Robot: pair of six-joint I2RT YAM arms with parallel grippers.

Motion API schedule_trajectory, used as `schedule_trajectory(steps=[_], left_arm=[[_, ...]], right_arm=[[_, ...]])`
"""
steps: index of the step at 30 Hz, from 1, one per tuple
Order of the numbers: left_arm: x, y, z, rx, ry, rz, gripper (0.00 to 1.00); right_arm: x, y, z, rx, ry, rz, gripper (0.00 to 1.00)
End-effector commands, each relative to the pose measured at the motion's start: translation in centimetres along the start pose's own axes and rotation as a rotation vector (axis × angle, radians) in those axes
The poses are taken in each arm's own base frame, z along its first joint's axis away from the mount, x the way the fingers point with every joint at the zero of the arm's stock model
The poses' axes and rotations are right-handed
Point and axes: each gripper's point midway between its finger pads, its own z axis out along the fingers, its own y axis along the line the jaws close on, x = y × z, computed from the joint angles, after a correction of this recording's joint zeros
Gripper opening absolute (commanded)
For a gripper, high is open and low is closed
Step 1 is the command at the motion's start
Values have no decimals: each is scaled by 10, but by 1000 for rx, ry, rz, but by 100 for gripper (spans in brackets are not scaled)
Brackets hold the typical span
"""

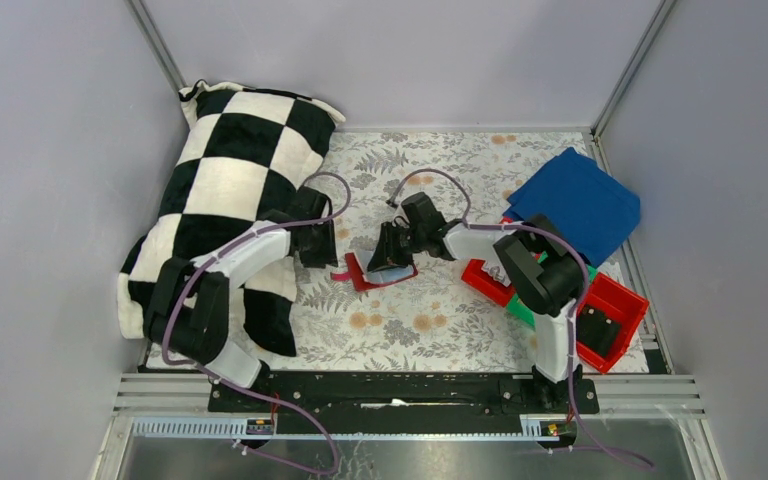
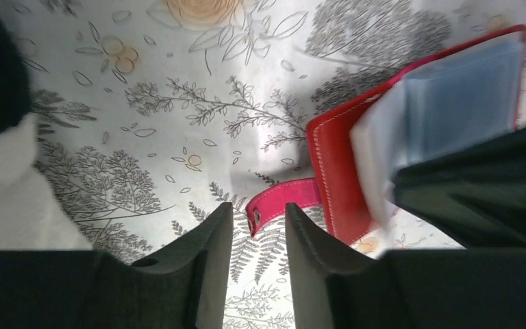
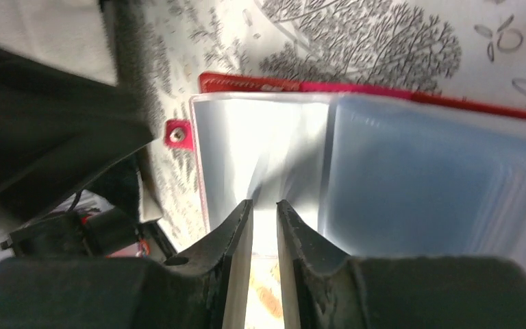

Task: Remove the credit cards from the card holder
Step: Open the card holder at the center of the board.

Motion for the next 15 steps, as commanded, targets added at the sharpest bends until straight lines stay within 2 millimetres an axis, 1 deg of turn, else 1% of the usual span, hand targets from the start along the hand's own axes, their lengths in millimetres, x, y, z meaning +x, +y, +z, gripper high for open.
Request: schedule_trajectory(steps=[1, 2, 4, 5, 7, 8, 10, 12, 15], left_arm=[[-45, -17, -53, 22, -157, 0, 44], [-51, -21, -60, 37, -176, -1, 47], [-57, -37, -73, 113, -202, -10, 49], [-58, -47, -77, 168, -205, -23, 49], [-57, -68, -78, 289, -202, -58, 48], [-56, -78, -76, 348, -194, -78, 48], [-52, -88, -66, 401, -154, -119, 44], [-46, -91, -46, 414, -98, -159, 39], [-40, -96, -29, 456, -64, -194, 32]], right_arm=[[-1, -12, 24, 73, 18, -25, 26], [1, -16, 28, 84, 24, -15, 26], [5, -23, 31, 108, 28, 5, 26], [6, -27, 31, 118, 28, 12, 26], [8, -31, 30, 137, 21, 21, 25], [9, -32, 29, 139, 18, 21, 22], [8, -27, 23, 127, 2, 16, 21], [6, -20, 17, 113, -15, 3, 20], [2, -8, 6, 94, -47, -8, 20]])
